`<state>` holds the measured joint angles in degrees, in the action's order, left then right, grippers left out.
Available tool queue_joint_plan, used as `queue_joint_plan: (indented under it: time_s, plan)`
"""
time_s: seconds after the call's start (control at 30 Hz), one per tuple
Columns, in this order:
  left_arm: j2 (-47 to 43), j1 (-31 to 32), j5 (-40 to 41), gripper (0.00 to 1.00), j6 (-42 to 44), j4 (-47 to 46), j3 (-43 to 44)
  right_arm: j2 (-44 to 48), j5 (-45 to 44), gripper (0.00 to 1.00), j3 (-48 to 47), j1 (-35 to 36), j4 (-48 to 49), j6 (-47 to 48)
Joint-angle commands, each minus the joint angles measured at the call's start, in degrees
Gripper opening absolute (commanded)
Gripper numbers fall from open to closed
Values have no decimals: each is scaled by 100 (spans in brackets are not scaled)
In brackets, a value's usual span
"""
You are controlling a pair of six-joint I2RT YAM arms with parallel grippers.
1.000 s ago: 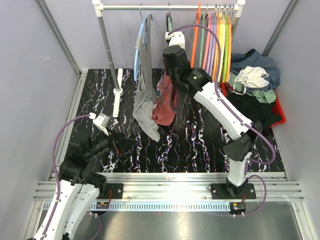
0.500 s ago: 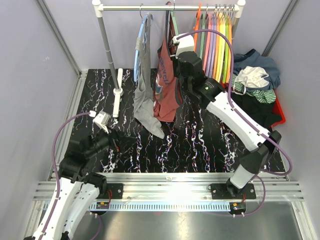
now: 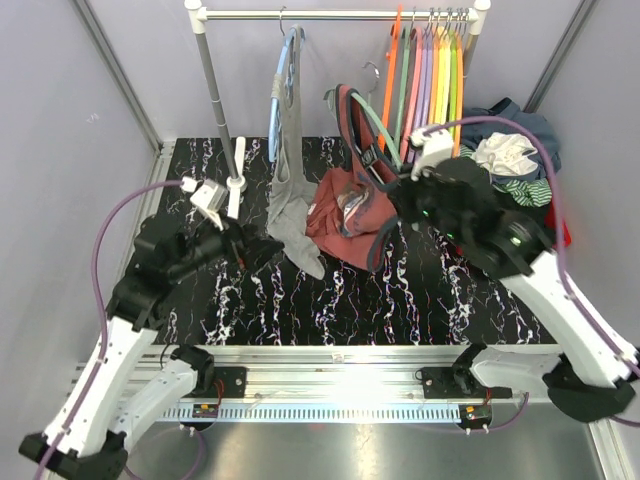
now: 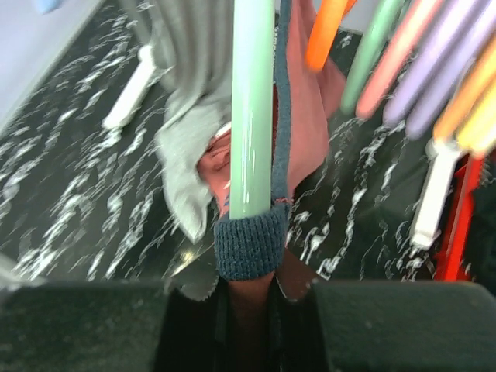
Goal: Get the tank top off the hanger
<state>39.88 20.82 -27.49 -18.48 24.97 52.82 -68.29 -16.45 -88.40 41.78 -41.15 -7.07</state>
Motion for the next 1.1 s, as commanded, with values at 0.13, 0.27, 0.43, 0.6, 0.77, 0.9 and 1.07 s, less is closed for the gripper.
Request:
queue_joint_plan:
  time_s: [0.13,0.27,0.43,0.6,0.77,0.9,1.07]
  plan:
    - [1065,1747,1530,99,318,-634,1160,1554,1056,0,226,-29,-1351,-681]
    - [1873,2681,2239,99,390,-651,1713,2363,1196,0,963,-21,-1607,-1120]
    - [2515,3260,3376,99,291,-1011,1802,3032,1879,0,1413,-21,-1967,-1420]
    - [3296,3823,3768,99,372,-1030,2381,3479,2154,0,1527,-30,-2415,-1657]
    - [4087,4132,4444,99,266,-915,2943,3788,2155,0,1615,-21,-2582,-1850]
    - [4580,4185,4814,92,161,-547,3278,3920,2154,0,1598,-38,-2609,-1903]
    - [4950,4194,4963,31,64,-528,3384,3894,2120,0,1528,-38,-2662,-1859]
